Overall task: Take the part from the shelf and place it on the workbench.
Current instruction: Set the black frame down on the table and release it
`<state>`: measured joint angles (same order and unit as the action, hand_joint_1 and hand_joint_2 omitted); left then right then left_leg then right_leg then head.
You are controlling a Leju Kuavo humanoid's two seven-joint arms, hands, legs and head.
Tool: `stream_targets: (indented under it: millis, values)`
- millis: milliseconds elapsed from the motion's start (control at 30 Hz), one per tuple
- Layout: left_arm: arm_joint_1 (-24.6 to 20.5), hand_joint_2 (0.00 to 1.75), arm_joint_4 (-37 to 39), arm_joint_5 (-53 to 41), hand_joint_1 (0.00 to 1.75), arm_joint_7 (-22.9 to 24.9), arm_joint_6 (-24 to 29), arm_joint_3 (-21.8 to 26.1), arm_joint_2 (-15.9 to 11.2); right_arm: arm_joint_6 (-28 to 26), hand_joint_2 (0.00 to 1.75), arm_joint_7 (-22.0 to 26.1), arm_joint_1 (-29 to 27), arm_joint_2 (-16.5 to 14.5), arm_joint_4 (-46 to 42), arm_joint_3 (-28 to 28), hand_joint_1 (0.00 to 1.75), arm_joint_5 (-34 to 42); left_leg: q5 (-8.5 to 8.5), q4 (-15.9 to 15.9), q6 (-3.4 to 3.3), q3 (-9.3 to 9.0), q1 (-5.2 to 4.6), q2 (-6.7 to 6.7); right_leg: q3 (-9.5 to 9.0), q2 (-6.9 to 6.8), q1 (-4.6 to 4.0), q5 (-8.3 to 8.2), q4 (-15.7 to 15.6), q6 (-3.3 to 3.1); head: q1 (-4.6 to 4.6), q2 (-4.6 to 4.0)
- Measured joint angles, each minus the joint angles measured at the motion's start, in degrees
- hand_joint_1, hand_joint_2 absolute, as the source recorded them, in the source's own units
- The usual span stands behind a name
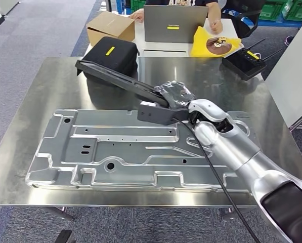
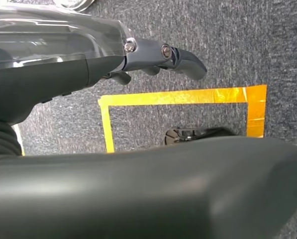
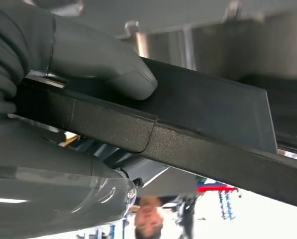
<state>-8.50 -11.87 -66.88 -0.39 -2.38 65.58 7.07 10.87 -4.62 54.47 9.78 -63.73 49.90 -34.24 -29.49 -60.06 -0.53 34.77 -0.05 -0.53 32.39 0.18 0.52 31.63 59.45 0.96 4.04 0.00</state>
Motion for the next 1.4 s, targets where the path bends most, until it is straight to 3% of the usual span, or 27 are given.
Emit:
stream_targets:
  millis: [400,633,967,1400]
  values:
    - [0.3,1.75,0.0,1.0,0.0,-0.1,0.0,0.0,0.6,6.4,1.75,0.8,3.9,-6.2,8.8,10.0,1.75,1.4,0.0,0.0,0.0,-0.01,-0.01,0.0,0.0,0.0,0.01,0.0,0.0,0.0,0.0,0.0]
    - [0.5,1.75,0.0,1.4,0.0,-0.2,0.0,0.0,0.8,9.2,1.75,1.4,5.7,-8.1,11.3,13.5,1.75,4.8,0.0,0.0,0.0,-0.01,-0.01,0.0,0.01,0.0,0.01,0.0,0.0,0.0,0.0,0.0]
    - [0.6,1.75,0.0,2.0,0.0,-1.7,-0.1,-0.1,1.2,12.0,1.75,1.5,6.7,-8.5,12.9,17.4,1.75,8.5,0.0,0.0,0.0,-0.02,-0.02,0.0,0.01,0.0,0.02,0.0,0.0,0.0,0.0,0.0]
    - [0.5,1.75,0.0,3.0,0.0,-3.4,-2.2,-0.1,1.3,9.7,1.75,3.1,6.6,-8.1,16.6,20.9,1.75,8.1,-0.01,0.0,0.01,-0.22,-0.01,0.01,-0.15,0.01,0.02,0.01,0.0,-0.01,0.0,0.0]
